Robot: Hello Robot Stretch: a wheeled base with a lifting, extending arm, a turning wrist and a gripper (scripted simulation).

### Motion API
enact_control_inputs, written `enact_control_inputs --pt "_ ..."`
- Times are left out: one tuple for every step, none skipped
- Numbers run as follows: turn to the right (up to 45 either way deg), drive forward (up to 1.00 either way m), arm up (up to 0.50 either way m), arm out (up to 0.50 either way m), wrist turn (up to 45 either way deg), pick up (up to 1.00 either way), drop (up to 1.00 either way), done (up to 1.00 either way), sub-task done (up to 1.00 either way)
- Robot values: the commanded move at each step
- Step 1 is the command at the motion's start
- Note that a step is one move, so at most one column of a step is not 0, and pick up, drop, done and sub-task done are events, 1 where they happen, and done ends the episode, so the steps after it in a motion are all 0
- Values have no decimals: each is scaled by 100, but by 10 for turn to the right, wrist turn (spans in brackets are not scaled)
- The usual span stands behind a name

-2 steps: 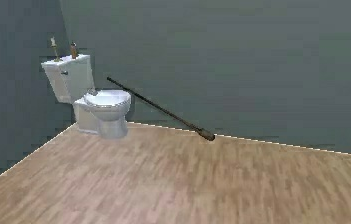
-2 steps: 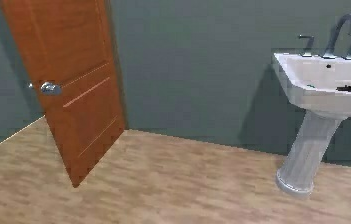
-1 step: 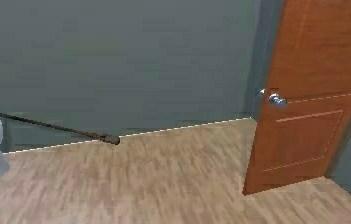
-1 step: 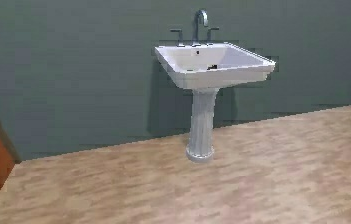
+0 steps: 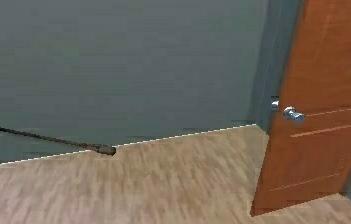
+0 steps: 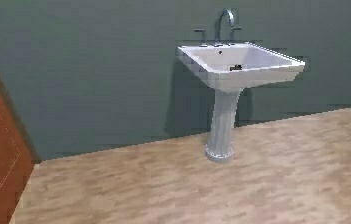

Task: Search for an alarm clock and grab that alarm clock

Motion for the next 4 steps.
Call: enact_control_inputs --pt "90 0 0 0 0 0 0 0 0" --pt "0 100 0 0 0 0 0 0 0" --pt "0 20 0 0 0 0 0 0 0" --pt "420 0 0 0 0 0 0 0 0"
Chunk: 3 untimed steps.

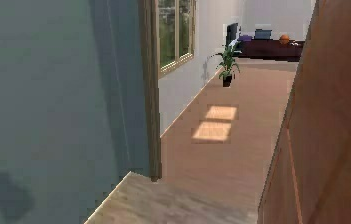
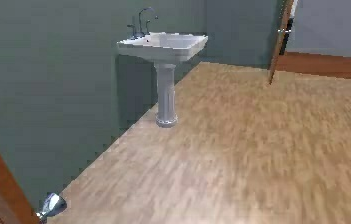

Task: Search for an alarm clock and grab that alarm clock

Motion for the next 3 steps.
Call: enact_control_inputs --pt "0 65 0 0 0 0 0 0 0" --pt "300 0 0 0 0 0 0 0 0" --pt "0 90 0 0 0 0 0 0 0"
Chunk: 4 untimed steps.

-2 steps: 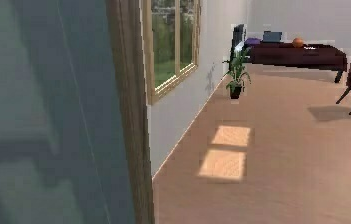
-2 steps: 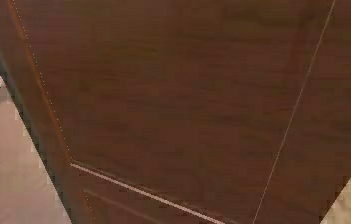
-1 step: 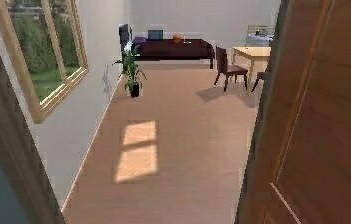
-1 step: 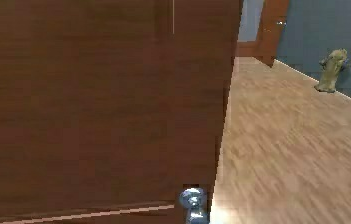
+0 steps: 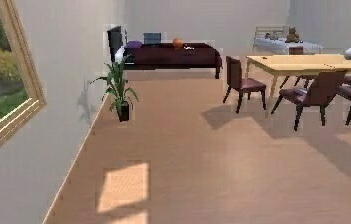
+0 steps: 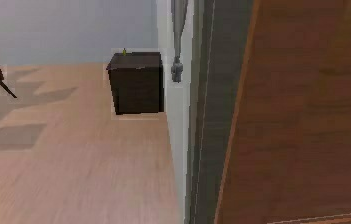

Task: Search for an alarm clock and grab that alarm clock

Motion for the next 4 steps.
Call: enact_control_inputs --pt "210 0 0 0 0 0 0 0 0" --pt "0 35 0 0 0 0 0 0 0" --pt "390 0 0 0 0 0 0 0 0" --pt "0 100 0 0 0 0 0 0 0"
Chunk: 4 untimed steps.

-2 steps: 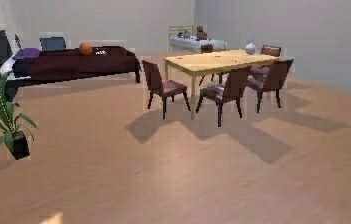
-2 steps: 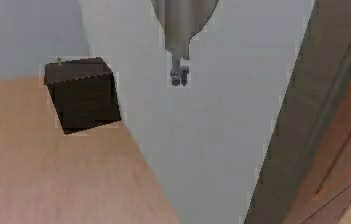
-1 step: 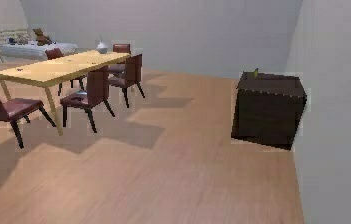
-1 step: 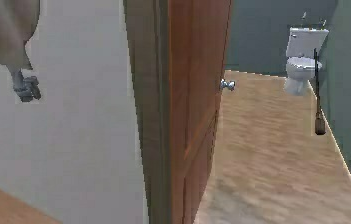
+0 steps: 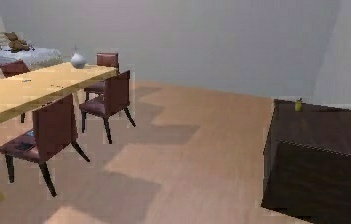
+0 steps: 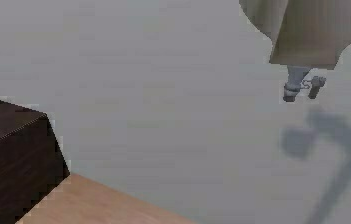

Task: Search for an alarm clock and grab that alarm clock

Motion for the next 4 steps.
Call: enact_control_inputs --pt "30 0 0 0 0 0 0 0 0" --pt "0 100 0 0 0 0 0 0 0" --pt "60 0 0 0 0 0 0 0 0" --pt "0 25 0 0 0 0 0 0 0"
